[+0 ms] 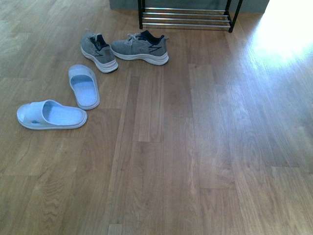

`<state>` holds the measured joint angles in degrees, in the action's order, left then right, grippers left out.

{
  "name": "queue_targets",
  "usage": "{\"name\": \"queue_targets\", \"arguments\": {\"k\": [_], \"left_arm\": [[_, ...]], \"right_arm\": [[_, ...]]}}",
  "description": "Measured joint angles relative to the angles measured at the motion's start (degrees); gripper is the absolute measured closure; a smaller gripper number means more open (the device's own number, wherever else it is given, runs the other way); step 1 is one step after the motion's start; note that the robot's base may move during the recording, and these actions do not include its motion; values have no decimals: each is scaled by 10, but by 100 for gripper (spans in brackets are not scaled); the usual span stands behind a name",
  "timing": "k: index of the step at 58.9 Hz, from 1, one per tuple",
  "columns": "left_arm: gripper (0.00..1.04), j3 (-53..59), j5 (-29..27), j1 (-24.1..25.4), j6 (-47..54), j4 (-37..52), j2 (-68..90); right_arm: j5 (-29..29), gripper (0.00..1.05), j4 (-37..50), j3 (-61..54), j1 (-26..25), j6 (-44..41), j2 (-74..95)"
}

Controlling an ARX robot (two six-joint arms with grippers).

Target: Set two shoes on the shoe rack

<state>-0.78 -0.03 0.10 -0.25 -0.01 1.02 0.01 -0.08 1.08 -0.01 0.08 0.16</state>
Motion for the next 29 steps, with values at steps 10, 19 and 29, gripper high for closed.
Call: {"name": "queue_targets", "arguments": {"k": [10, 19, 29], "left_arm": [[9, 0, 0, 0, 0, 0, 0], [9, 0, 0, 0, 0, 0, 0], [9, 0, 0, 0, 0, 0, 0]], "right_arm": [[0, 9, 0, 0, 0, 0, 0], [0, 9, 0, 0, 0, 0, 0], [0, 9, 0, 0, 0, 0, 0]]}}
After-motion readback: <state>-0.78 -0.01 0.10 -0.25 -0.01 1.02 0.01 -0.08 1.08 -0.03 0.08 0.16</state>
